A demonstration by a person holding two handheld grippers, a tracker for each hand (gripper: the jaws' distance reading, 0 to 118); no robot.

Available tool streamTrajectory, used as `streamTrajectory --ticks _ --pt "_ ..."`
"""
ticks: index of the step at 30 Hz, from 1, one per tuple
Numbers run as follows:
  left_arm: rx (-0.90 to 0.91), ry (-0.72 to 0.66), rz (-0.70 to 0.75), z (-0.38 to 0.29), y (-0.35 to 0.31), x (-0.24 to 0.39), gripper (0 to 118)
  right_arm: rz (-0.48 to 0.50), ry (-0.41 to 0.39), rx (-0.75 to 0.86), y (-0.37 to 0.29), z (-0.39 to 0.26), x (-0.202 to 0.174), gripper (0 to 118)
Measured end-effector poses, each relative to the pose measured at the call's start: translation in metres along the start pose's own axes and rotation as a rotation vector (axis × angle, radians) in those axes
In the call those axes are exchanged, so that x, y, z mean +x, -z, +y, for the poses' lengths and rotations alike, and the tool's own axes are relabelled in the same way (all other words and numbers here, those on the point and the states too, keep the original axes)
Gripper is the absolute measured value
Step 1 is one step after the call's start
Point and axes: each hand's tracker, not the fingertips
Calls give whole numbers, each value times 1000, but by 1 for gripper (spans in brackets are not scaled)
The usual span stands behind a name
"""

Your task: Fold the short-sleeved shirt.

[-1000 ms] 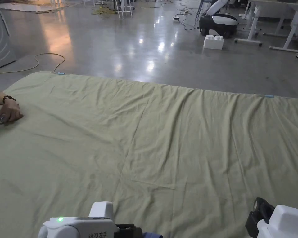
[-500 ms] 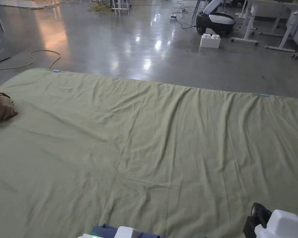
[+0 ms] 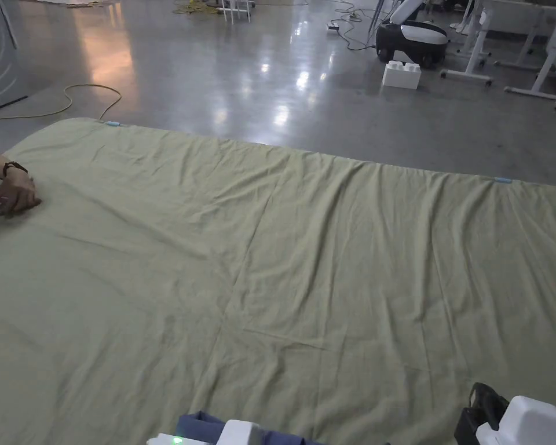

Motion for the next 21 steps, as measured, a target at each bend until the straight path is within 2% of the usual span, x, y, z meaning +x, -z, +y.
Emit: streamTrajectory --ticks 2,3,6,8,11,18,21 --pt "26 13 -72 5 -19 -8 23 3 -5 3 1 1 -1 3" --pt "51 15 -76 6 -31 -14 37 6 -8 5 1 2 -1 3" --pt "115 2 -54 14 -66 -40 68 13 -17 9 3 6 -4 3" --pt "175 -10 -29 17 -85 -67 77 18 -21 12 3 8 -6 3" --pt "194 -84 -1 20 -99 -108 78 24 -22 12 5 9 -8 3" --pt "84 -308 -156 6 -72 -183 78 28 -11 13 5 10 -10 3" --pt "128 -361 -337 0 -60 -192 77 24 -4 9 5 10 -9 3"
